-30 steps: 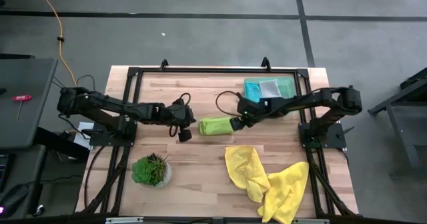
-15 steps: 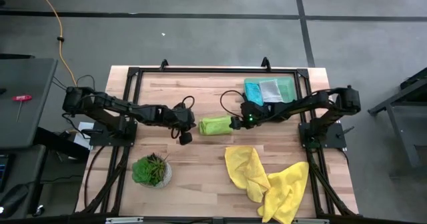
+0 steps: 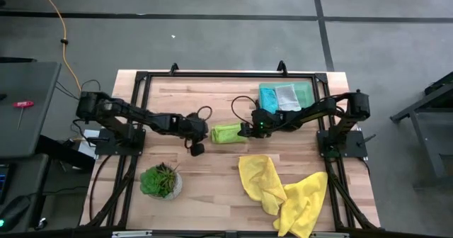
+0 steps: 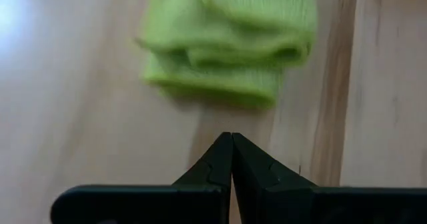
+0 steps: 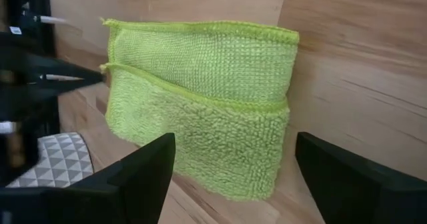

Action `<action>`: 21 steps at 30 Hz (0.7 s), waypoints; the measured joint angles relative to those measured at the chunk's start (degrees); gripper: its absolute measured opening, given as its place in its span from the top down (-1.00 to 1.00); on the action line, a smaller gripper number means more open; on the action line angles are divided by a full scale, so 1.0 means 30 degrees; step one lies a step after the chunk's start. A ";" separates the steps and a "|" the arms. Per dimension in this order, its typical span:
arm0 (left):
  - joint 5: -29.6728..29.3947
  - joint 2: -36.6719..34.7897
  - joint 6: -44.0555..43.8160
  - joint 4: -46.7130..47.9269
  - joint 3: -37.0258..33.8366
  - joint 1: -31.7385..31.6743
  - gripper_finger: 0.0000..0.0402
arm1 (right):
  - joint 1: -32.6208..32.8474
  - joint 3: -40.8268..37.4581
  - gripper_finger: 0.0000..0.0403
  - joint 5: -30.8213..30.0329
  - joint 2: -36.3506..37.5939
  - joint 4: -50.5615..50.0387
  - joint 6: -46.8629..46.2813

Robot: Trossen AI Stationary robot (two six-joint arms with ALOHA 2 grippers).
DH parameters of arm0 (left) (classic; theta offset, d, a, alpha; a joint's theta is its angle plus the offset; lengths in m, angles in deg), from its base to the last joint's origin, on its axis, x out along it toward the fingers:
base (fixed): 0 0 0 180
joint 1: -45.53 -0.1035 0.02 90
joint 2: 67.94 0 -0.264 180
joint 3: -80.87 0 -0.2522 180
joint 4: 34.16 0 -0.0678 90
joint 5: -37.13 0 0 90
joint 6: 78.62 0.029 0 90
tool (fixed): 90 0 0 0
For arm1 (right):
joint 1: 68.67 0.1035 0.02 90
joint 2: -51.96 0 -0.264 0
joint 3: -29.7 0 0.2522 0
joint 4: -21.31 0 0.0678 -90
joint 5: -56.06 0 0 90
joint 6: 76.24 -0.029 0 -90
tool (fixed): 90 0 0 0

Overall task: Fold microfiber towels
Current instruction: Put the green towel into the green bin

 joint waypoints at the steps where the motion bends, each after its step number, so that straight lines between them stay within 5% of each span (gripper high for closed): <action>1: 0.0257 0.0536 0.0000 -0.0264 -0.0002 0.0000 1.00 | -0.0021 0.0007 -0.51 0.0007 0.0000 0.0006 0.0000; 13: 0.0302 0.2910 -0.0146 -0.3381 0.0041 -0.0035 1.00 | -0.0023 0.0015 -0.48 0.0079 -0.0868 0.1549 -0.0945; 21: 0.0313 0.2984 -0.0146 -0.3787 0.0020 -0.0066 1.00 | -0.0021 -0.0007 -0.08 -0.0246 -0.0925 0.1507 -0.0874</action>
